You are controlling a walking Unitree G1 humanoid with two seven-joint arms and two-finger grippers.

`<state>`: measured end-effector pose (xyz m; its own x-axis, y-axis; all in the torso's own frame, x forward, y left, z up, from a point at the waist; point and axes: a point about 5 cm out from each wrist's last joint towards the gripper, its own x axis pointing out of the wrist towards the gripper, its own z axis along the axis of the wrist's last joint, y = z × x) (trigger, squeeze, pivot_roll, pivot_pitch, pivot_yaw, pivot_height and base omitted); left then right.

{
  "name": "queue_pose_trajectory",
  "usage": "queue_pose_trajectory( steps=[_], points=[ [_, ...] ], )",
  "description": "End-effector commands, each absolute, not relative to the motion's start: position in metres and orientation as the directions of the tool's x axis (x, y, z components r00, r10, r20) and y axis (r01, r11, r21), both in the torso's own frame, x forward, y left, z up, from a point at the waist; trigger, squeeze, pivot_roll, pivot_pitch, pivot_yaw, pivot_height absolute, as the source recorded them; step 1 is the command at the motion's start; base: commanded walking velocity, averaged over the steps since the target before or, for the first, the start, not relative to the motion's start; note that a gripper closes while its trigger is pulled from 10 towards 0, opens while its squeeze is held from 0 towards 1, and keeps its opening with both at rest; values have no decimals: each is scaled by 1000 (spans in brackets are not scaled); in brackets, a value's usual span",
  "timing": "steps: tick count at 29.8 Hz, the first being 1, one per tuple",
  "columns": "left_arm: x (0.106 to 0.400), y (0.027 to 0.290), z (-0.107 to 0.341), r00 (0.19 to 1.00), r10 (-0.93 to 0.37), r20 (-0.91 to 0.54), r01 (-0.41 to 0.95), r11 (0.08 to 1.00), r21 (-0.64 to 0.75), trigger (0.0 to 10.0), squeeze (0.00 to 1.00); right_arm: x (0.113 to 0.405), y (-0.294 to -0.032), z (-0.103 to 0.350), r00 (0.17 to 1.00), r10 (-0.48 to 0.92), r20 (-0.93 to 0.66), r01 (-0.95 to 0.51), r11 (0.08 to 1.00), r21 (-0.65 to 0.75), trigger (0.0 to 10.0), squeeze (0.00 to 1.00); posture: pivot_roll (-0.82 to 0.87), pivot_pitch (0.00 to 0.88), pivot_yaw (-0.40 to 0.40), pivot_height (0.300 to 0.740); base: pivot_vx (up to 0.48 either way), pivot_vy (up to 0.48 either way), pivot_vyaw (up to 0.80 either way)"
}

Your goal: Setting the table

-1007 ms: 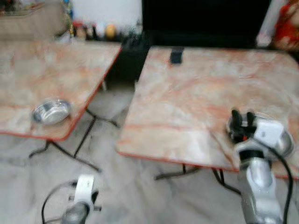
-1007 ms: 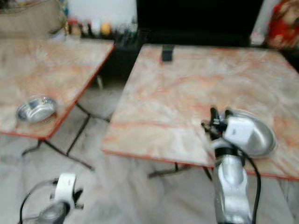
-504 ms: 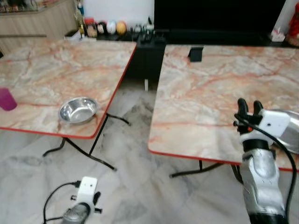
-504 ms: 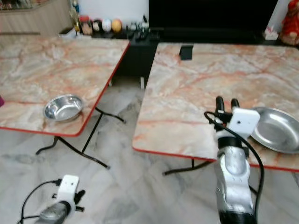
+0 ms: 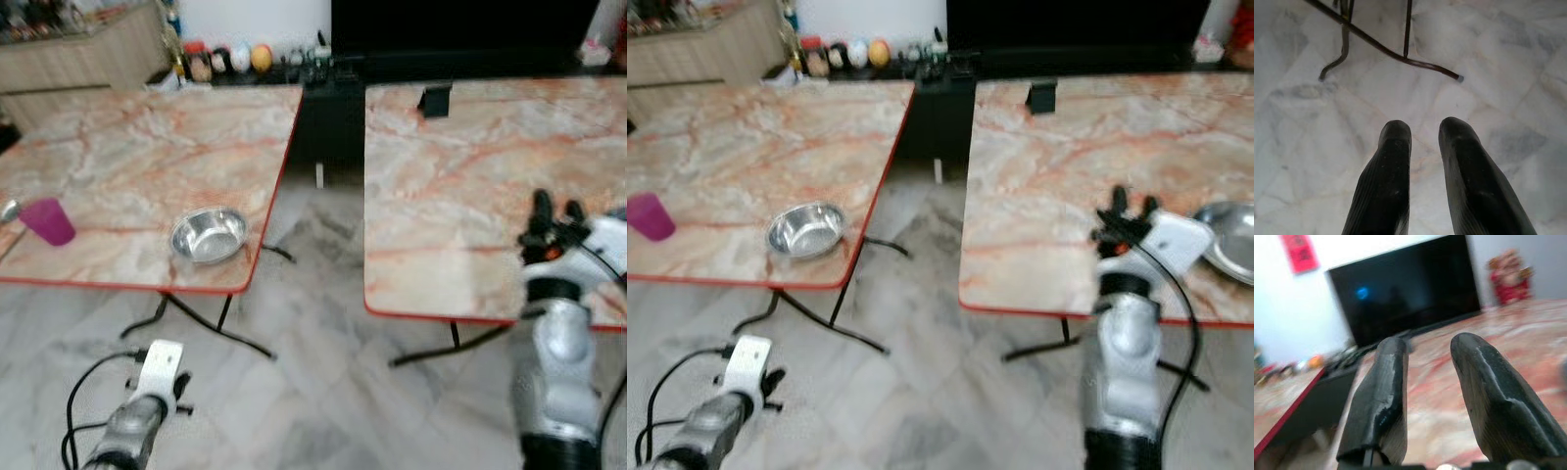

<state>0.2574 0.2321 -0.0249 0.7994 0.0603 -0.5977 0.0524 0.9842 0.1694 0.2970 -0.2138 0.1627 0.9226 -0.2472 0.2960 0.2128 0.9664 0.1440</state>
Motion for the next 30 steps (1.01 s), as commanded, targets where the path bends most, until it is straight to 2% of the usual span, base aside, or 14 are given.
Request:
queue_pose_trajectory(
  steps=[1, 6, 11, 30],
  points=[
    [247, 228, -34, 778, 70, -625, 25, 990, 141, 10000, 0, 296, -211, 152, 940, -228, 255, 205, 972, 113, 10000, 0, 1, 0, 61, 740, 0, 319, 0],
    [238, 222, -42, 767, 59, -639, 29, 992, 125, 10000, 0, 304, -198, 154, 960, -151, 235, 130, 986, 103, 10000, 0, 17, 0, 39, 740, 0, 320, 0],
    [238, 222, -42, 765, 66, -641, 21, 992, 127, 10000, 0, 312, -195, 160, 961, -122, 249, 104, 991, 84, 10000, 0, 10, 0, 32, 740, 0, 322, 0],
    [235, 216, -45, 767, 50, -639, 39, 991, 125, 10000, 0, 305, -198, 146, 972, -119, 201, 107, 992, 70, 10000, 0, 17, 0, 7, 740, 0, 322, 0]
  ],
)
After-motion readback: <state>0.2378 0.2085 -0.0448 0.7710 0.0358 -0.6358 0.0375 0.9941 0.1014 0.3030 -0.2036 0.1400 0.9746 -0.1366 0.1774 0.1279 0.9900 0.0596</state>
